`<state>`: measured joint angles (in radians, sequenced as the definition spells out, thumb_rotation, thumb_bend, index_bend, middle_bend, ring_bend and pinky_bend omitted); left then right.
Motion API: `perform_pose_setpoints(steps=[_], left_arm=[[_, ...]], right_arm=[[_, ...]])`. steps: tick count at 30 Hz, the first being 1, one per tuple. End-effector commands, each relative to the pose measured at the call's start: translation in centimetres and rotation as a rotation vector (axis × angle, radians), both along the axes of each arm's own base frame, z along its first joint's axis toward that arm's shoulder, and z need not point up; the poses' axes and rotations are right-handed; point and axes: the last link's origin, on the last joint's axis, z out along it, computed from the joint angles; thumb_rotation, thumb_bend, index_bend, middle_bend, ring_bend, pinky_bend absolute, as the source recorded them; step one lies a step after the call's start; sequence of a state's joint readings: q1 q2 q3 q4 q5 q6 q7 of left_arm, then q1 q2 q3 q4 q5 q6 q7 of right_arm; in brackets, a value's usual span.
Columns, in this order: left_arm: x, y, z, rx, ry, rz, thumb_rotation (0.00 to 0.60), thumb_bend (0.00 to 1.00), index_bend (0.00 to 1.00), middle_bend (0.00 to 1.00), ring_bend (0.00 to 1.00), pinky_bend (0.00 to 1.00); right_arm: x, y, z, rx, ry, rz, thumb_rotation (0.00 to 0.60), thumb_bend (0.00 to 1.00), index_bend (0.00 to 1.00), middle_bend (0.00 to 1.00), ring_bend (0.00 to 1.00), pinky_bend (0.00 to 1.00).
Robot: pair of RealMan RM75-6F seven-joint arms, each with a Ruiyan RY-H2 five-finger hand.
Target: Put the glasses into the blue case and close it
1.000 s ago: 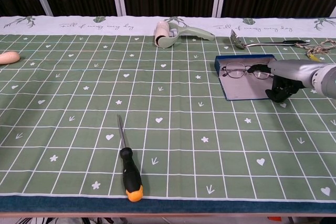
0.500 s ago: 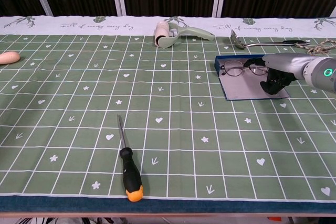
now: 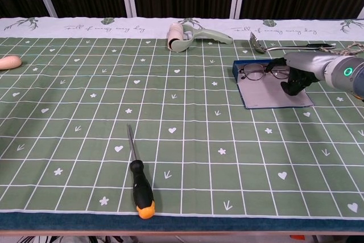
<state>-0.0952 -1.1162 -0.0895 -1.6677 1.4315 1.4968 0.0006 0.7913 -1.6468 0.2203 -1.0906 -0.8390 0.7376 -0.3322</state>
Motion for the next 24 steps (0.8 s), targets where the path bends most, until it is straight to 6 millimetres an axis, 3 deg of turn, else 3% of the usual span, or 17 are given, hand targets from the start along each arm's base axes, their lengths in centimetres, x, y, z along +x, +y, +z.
perform_pose_setpoints(steps=[1, 3, 6, 9, 11, 13, 15, 24], left_arm=[[0.0, 0.0, 0.0, 0.000, 0.000, 0.002, 0.600, 0.31, 0.09, 0.00, 0.00, 0.00], [-0.1, 0.0, 0.0, -0.002, 0.002, 0.003, 0.600, 0.31, 0.09, 0.00, 0.00, 0.00], [-0.1, 0.0, -0.1, -0.004, 0.004, 0.004, 0.600, 0.31, 0.09, 0.00, 0.00, 0.00], [0.0, 0.0, -0.1, 0.003, 0.003, 0.001, 0.600, 0.31, 0.09, 0.00, 0.00, 0.00], [0.0, 0.0, -0.1, 0.003, 0.003, 0.001, 0.600, 0.31, 0.09, 0.00, 0.00, 0.00], [0.0, 0.0, -0.1, 0.001, 0.004, 0.005, 0.600, 0.31, 0.09, 0.00, 0.00, 0.00], [0.0, 0.0, -0.2, 0.002, 0.006, 0.004, 0.600, 0.31, 0.09, 0.00, 0.00, 0.00], [0.0, -0.1, -0.2, 0.004, 0.007, 0.008, 0.600, 0.31, 0.09, 0.00, 0.00, 0.00]], right_arm=[[0.2, 0.3, 0.7, -0.012, -0.018, 0.000, 0.600, 0.62, 0.05, 0.89, 0.99, 1.00], [0.3, 0.7, 1.1, -0.016, -0.020, 0.014, 0.600, 0.50, 0.05, 0.82, 0.93, 1.00], [0.7, 1.6, 1.7, -0.029, -0.031, 0.047, 0.600, 0.31, 0.06, 0.60, 0.74, 0.91], [0.5, 3.1, 2.2, -0.066, -0.018, 0.106, 0.600, 0.17, 0.08, 0.42, 0.54, 0.66], [0.1, 4.0, 2.2, -0.102, 0.008, 0.155, 0.600, 0.12, 0.08, 0.35, 0.42, 0.48], [-0.4, 4.8, 2.1, -0.142, 0.032, 0.204, 0.600, 0.10, 0.11, 0.33, 0.37, 0.40], [-0.7, 5.4, 2.0, -0.193, 0.039, 0.250, 0.600, 0.10, 0.14, 0.32, 0.35, 0.38], [-2.3, 6.5, 0.6, -0.273, 0.041, 0.306, 0.600, 0.10, 0.20, 0.32, 0.34, 0.38]])
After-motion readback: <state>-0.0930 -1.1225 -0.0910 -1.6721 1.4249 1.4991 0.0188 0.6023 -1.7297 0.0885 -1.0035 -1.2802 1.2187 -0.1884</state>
